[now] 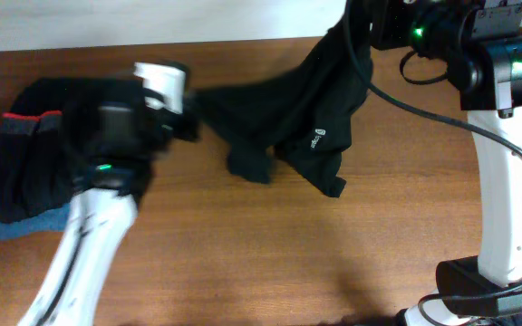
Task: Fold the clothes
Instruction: 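Stretch the sweatshirt between both grippers and lay it flat on the table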
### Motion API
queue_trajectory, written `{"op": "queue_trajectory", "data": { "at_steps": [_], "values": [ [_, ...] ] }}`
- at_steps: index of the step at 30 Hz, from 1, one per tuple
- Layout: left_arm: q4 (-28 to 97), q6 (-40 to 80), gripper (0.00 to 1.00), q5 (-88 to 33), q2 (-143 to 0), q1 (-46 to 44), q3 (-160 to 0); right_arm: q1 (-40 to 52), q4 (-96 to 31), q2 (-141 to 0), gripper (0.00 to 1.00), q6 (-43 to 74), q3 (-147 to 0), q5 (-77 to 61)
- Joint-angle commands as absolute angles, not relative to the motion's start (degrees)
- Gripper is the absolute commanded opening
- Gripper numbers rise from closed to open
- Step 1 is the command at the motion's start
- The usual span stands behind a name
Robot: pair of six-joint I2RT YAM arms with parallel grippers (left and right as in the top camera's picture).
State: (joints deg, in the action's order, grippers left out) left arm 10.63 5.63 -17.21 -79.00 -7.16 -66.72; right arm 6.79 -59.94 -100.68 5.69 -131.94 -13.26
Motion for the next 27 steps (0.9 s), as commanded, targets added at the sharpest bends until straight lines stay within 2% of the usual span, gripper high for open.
{"op": "queue_trajectory", "data": {
  "at_steps": [1, 8, 16, 27],
  "values": [
    [11.5, 3.8, 0.0, -17.6, -74.3, -2.3, -70.2, 6.7, -60.1, -97.2, 0.04, 4.8, -132.3, -3.2],
    [11.7, 3.6, 0.0, -17.6, -69.6, 2.6, -76.9, 6.7, -62.9, -91.9, 0.04, 4.8, -132.3, 4.9],
    [15.5, 3.4, 0.0, -17.6, -64.8, 2.7, -83.3, 6.7, -65.0, -83.4, 0.04, 4.7, -132.3, 5.5],
    [20.0, 3.3, 0.0, -15.3, -54.2, 2.7, -83.3, 6.7, -65.6, -73.5, 0.04, 4.7, -132.3, 14.8]
  ]
}}
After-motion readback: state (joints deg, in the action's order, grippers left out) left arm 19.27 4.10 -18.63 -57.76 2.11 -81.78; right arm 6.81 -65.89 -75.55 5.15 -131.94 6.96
